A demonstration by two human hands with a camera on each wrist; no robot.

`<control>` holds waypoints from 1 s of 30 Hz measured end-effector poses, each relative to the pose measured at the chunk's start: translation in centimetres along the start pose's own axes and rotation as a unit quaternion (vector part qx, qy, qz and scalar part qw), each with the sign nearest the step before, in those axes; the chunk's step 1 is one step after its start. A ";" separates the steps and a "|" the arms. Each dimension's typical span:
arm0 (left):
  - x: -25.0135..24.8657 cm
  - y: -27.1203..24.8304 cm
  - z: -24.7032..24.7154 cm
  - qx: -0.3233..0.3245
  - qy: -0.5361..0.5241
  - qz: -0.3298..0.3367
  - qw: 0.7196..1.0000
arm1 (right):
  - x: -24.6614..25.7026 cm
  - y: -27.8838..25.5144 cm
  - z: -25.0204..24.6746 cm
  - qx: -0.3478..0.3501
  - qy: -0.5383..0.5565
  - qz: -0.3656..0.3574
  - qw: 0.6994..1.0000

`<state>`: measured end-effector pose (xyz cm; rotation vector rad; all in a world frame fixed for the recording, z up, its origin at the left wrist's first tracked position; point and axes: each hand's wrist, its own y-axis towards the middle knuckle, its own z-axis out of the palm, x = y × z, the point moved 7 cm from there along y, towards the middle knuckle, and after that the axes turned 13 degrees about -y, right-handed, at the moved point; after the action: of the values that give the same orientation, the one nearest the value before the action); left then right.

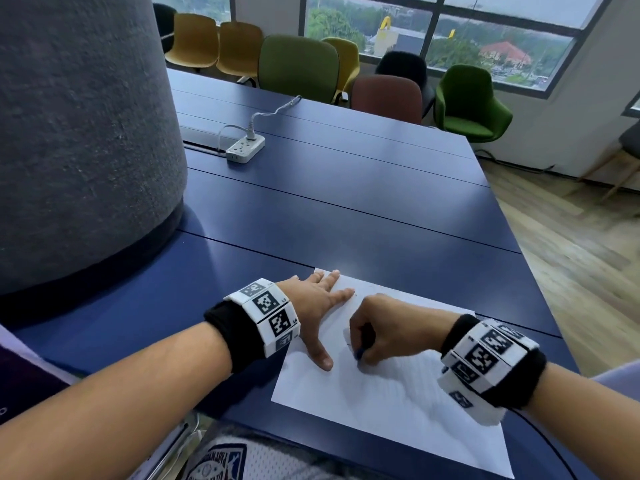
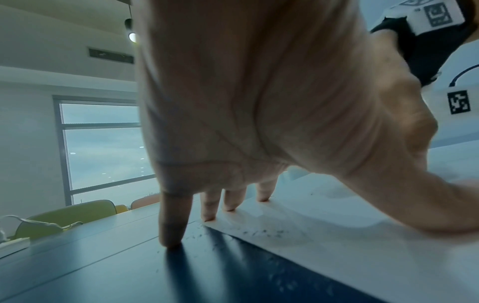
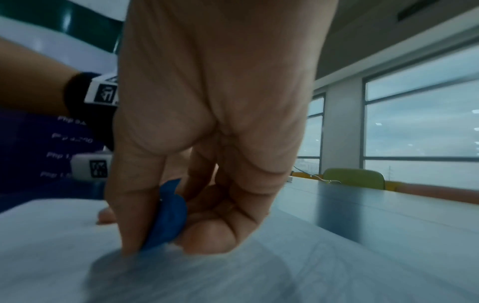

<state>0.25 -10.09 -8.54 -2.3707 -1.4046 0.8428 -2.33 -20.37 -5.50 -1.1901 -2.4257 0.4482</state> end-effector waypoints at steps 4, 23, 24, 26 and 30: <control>0.0 0.1 0.1 -0.003 0.004 -0.002 1.000 | -2.7 1.7 -2.5 -0.080 -0.025 0.045 0.995; -0.1 0.0 0.0 0.001 0.003 0.000 1.000 | -3.6 2.1 -2.1 -0.068 0.000 0.044 0.997; -0.1 0.0 0.0 0.001 0.002 0.000 1.000 | -3.0 1.9 -1.5 -0.027 -0.002 0.031 0.999; -0.1 0.0 0.0 0.000 0.002 -0.001 1.000 | -2.7 1.9 -1.4 0.008 0.004 0.025 1.000; -0.1 -0.1 0.1 0.002 0.006 -0.004 1.000 | -5.0 3.1 -3.9 -0.108 -0.021 0.070 0.991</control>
<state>0.09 -10.13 -8.51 -2.3612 -1.4057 0.8265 4.40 -22.17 -4.59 -1.4630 -2.4847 0.2568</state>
